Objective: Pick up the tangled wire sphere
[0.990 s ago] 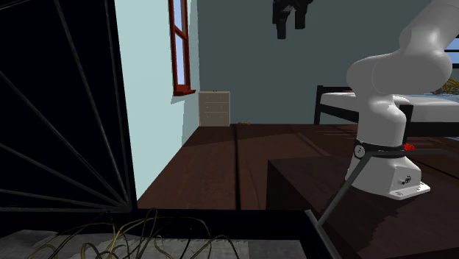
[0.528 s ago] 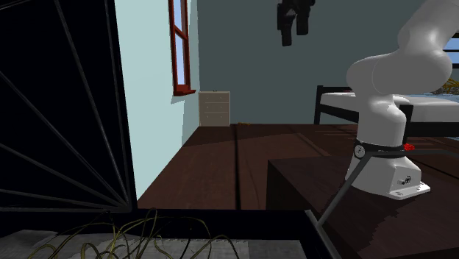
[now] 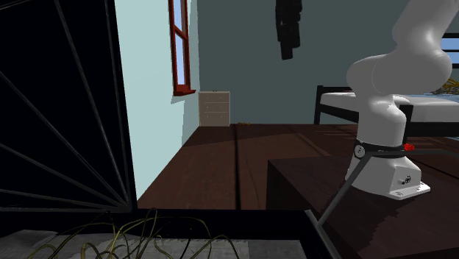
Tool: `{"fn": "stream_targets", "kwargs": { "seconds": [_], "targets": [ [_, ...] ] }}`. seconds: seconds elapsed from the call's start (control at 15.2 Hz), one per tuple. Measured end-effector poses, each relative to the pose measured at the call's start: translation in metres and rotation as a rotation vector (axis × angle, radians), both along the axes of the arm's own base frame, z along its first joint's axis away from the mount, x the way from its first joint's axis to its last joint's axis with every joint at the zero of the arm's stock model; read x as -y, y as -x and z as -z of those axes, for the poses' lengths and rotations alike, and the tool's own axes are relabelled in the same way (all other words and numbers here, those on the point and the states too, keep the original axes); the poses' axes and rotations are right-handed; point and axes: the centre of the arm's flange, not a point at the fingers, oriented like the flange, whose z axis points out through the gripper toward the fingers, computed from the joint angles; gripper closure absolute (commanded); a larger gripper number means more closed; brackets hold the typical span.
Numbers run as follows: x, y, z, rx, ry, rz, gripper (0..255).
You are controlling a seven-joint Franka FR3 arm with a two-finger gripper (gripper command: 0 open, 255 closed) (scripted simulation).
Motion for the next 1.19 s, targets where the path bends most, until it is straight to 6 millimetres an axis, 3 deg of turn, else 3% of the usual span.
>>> {"fn": "stream_targets", "kwargs": {
  "seconds": [0.79, 1.19],
  "targets": [
    [-0.092, -0.096, 0.061, -0.073, -0.052, 0.356, 0],
    [-0.127, -0.157, 0.098, -0.11, -0.078, 0.534, 0]
  ]
}}
